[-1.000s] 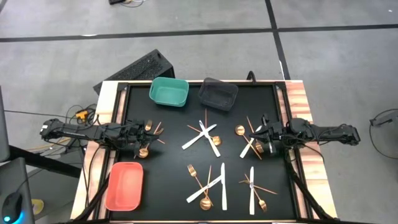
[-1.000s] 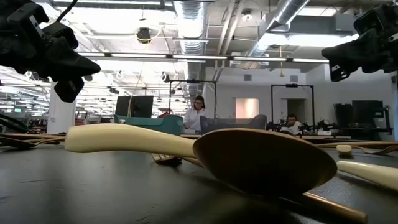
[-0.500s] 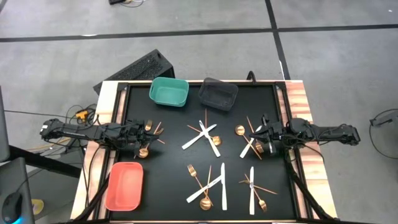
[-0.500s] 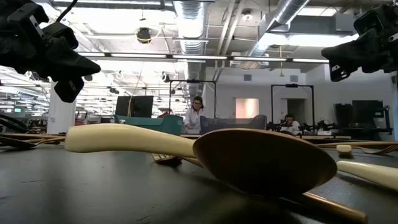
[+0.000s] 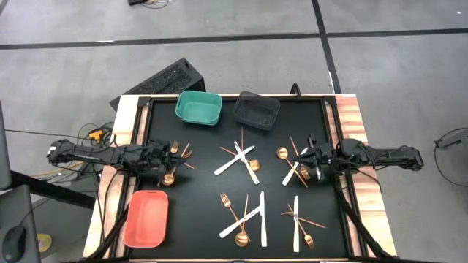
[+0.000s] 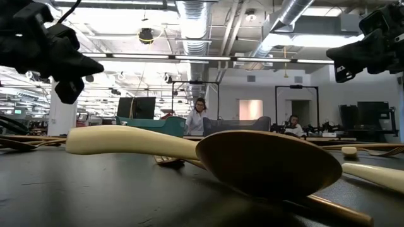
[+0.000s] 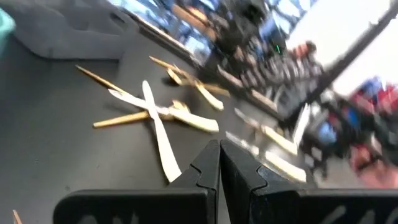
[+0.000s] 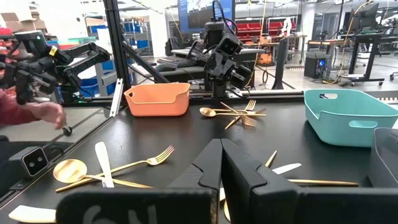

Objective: Sort silverware by color (type)
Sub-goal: Adjust the black bin

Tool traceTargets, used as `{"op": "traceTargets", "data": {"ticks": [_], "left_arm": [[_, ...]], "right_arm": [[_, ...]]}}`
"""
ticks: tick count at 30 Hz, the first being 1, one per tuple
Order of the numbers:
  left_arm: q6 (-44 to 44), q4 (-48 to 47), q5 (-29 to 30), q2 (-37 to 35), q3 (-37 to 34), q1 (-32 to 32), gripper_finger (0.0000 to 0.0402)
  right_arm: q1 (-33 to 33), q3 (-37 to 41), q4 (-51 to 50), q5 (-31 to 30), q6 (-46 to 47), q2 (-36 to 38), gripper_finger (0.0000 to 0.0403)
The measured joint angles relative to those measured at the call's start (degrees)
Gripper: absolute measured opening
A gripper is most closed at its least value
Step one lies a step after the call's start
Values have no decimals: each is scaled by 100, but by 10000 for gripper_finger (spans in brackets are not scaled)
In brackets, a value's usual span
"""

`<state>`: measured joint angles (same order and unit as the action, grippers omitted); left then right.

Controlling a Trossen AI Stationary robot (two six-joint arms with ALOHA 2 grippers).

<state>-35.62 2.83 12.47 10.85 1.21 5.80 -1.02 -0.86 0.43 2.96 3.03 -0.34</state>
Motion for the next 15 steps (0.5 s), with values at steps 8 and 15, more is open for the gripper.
{"op": "traceTargets", "data": {"ticks": [8,15], "left_arm": [[-1085,-62,825,0,2,-2,0],[-791,-48,985,0,2,-2,0]], "right_arm": [[2,-2,0,-2,0,-2,36],[0,24,351,13,-165,-4,36]]}}
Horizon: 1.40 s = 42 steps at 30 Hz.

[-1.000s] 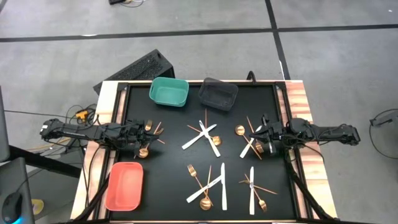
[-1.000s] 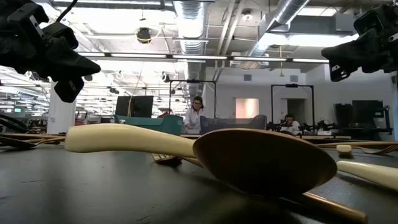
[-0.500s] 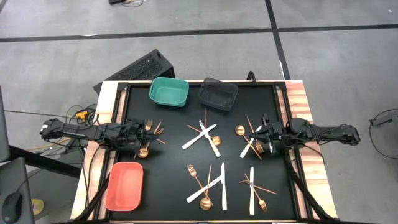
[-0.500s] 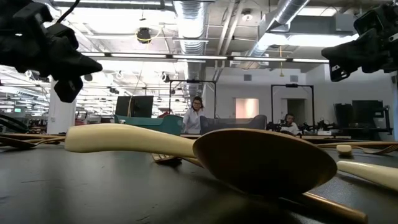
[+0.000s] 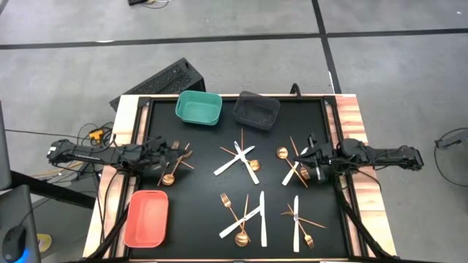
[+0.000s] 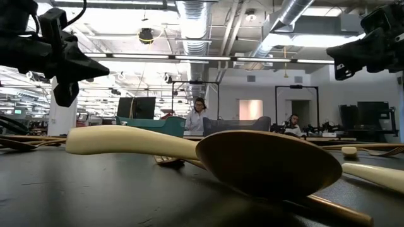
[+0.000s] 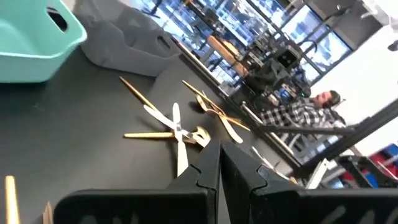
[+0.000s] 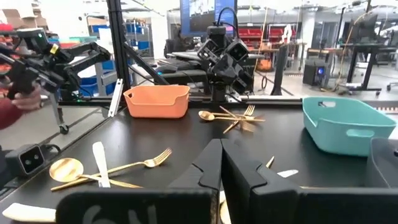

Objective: Sort silverware by color (type)
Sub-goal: Adjust the black bin

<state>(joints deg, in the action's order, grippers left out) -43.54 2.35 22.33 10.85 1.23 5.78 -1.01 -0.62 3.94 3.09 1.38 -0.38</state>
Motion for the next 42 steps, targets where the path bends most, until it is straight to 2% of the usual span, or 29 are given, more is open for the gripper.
{"op": "traceTargets", "data": {"ticks": [2,4,7,13,18,23,26,28,33,36,42], "left_arm": [[484,28,531,0,0,-2,0],[1338,44,949,0,0,-4,0],[2062,53,1115,0,0,-4,0],[2189,187,1108,0,0,-4,0],[2191,222,1405,1,0,-4,0],[2307,270,1187,1,-52,-2,0],[2493,285,1028,35,-59,-15,0],[2597,398,954,92,-59,-17,0],[2919,1138,947,368,-63,-34,18],[3099,1589,949,632,-63,-113,51],[3007,1863,761,1383,20,-407,132]], "right_arm": [[0,0,188,0,103,7,36],[2,0,198,0,259,3,36],[0,-2,230,-13,408,2,36],[2,0,-91,-405,1088,-112,36],[0,0,-179,-452,1587,-257,36],[13,0,-176,-535,1691,-328,36],[158,-51,-82,-1503,2116,-424,36],[324,-235,-312,-1820,2433,-629,38],[744,-861,-1598,-1888,2782,-1471,63],[1038,-1169,-2038,-1870,2906,-2144,89],[1603,-1777,-2214,-1821,3058,-3533,144]]}}
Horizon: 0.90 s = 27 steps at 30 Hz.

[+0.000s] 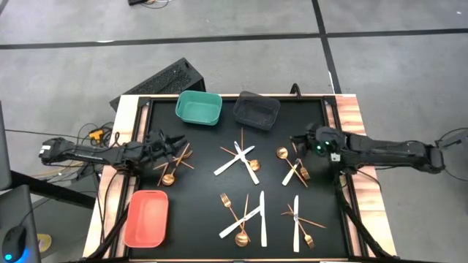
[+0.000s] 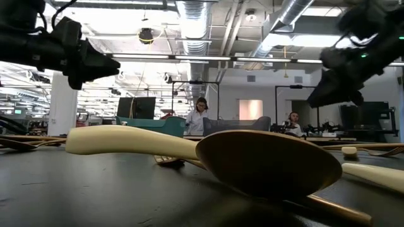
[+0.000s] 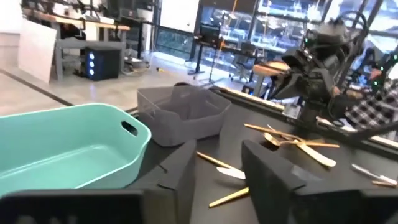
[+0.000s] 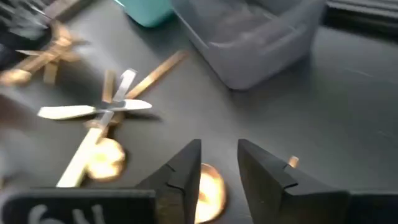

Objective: Sort silverware by color (type)
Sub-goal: Adjust the black bin

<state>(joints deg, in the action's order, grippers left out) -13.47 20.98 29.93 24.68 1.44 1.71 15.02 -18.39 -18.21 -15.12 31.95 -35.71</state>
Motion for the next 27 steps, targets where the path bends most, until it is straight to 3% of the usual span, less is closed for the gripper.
{"op": "traceTargets", "data": {"ticks": [4,9,15,20,27], "left_arm": [[-56,416,-114,534,6,-193,162],[-198,914,-267,964,10,-323,165],[-199,989,37,1143,13,-323,161],[-67,979,98,1143,13,-323,160],[20,955,230,1234,17,-326,160]], "right_arm": [[472,-549,208,-18,-545,-855,162],[943,-1105,592,114,-983,-1898,161],[936,-1180,2097,759,-1117,-3078,153],[1027,-1197,3119,761,-1296,-3870,153],[1212,-1858,2919,893,-1711,-4819,152]]}}
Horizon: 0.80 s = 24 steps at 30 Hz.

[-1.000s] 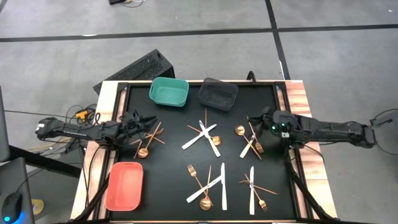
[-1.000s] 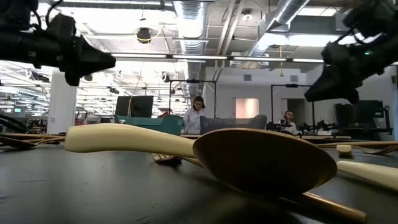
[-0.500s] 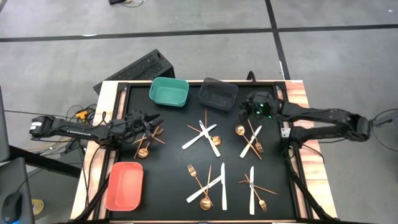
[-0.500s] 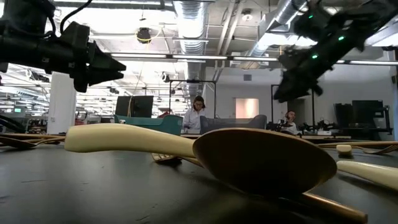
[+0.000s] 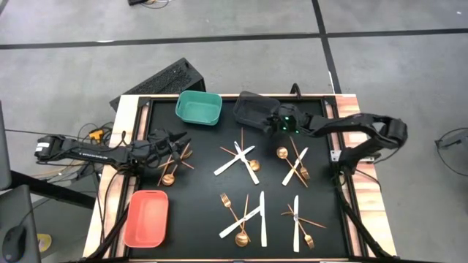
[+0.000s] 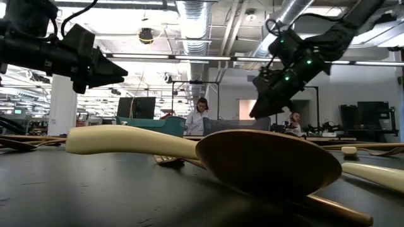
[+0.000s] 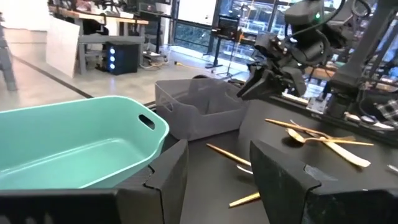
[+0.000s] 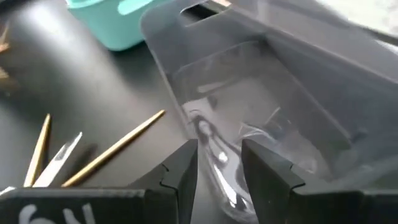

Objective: Sort silverware by color (type)
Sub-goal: Adjust the black bin

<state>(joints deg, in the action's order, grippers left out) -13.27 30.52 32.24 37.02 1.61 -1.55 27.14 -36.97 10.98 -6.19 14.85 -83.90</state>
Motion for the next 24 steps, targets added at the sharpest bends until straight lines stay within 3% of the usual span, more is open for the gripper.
{"op": "traceTargets", "data": {"ticks": [7,13,19,24], "left_arm": [[-154,-215,-29,89,7,52,160],[-149,-463,238,89,7,101,160],[-281,-349,492,84,7,101,160],[-188,-400,657,84,7,67,160]], "right_arm": [[-338,-811,-217,392,-932,-698,152],[-284,-1069,-1355,-78,-1073,-1099,152],[80,-1062,-2614,-167,-953,-749,152],[288,-1062,-2523,-169,-1203,-178,152]]}}
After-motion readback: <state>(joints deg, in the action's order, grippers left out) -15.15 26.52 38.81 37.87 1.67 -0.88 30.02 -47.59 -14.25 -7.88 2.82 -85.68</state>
